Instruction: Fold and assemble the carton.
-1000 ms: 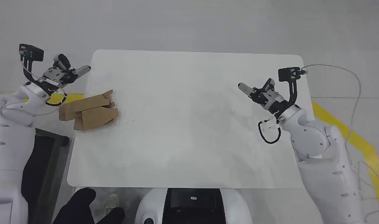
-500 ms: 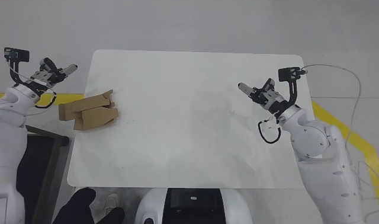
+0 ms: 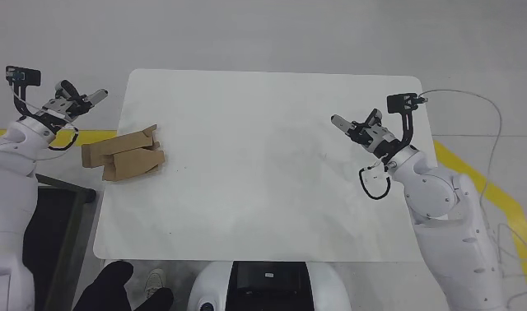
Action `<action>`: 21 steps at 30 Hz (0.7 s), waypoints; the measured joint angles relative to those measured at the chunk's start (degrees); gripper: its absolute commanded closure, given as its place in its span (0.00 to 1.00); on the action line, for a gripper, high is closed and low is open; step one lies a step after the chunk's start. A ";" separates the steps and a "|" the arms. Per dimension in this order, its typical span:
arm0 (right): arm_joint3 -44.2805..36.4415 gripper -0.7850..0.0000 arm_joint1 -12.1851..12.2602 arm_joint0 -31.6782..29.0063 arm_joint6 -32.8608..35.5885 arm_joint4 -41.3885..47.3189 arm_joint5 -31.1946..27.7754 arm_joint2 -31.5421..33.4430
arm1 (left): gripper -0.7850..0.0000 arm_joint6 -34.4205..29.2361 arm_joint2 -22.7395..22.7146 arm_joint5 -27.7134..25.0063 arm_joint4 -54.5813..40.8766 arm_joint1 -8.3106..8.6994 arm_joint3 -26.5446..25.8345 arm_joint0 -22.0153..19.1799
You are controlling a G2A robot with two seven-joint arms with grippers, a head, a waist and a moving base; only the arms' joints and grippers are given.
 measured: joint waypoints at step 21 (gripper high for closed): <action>0.00 0.00 0.00 0.00 0.00 0.00 0.00 0.00 | 0.00 -20.94 -14.64 10.06 -3.43 6.02 -0.25 7.14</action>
